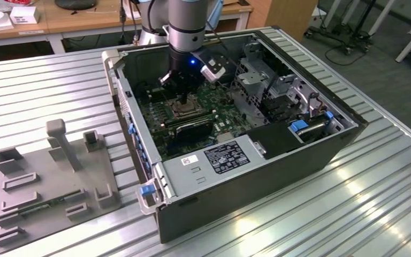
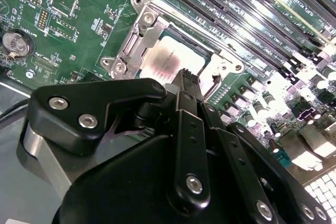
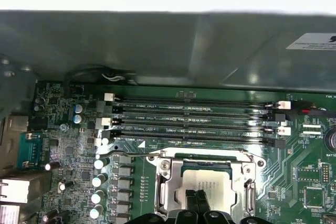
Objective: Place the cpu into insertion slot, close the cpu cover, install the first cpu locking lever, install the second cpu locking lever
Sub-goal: 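Close the cpu cover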
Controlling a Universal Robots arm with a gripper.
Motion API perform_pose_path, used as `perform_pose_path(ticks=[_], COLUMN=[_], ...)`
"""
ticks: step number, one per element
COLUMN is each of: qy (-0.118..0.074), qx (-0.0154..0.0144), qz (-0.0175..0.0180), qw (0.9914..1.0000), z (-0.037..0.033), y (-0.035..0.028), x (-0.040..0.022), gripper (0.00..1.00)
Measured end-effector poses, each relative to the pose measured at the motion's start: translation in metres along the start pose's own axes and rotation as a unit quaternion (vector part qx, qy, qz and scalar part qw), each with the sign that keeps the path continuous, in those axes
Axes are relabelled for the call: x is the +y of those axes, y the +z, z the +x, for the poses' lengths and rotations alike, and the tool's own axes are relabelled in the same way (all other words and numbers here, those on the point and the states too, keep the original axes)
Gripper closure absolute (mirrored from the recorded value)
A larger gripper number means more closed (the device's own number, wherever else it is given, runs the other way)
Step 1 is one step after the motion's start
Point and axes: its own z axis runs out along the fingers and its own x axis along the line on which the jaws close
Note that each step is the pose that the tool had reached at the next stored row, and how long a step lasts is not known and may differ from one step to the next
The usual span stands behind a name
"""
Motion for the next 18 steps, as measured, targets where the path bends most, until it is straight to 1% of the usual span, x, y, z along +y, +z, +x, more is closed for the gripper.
perform_pose_path(ticks=[5, 11, 18], qy=[0.0, 0.0, 0.0], qx=[-0.0001, -0.0003, -0.0008], qz=[0.0, 0.0, 0.0], qw=[1.0, 1.0, 1.0], z=[0.0019, 0.0077, 0.0127], y=[0.0003, 0.0005, 0.0005], x=[0.0, 0.0003, 0.0004], gripper=[0.89, 0.89, 0.89])
